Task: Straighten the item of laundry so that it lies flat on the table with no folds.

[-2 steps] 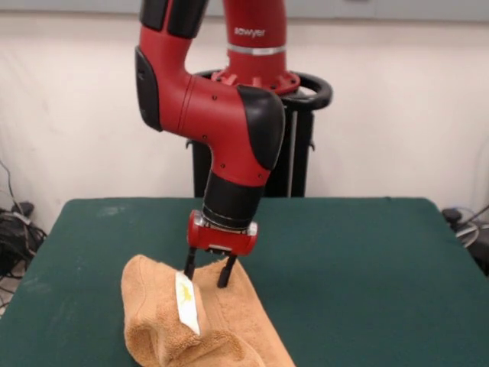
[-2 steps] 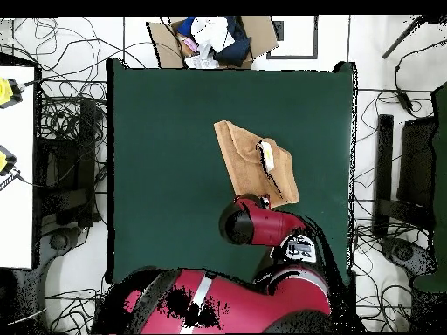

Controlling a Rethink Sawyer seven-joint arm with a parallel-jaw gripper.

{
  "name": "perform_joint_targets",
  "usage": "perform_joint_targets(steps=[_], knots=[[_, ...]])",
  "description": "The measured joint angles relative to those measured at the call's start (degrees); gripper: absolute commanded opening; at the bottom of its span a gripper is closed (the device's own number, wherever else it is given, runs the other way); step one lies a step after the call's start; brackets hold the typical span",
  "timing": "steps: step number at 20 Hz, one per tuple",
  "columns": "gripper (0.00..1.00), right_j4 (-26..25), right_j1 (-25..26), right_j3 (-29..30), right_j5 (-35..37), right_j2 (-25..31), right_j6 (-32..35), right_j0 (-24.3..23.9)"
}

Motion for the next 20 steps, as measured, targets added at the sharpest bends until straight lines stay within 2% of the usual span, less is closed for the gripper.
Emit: perform_joint_targets(steps=[10, 20], knots=[[1.0, 0.1, -0.5, 0.7, 0.0, 1.5, 0.0, -1.9], [1.0, 0.4, -1.7, 2.4, 0.0, 5.5, 0.0, -6.7]])
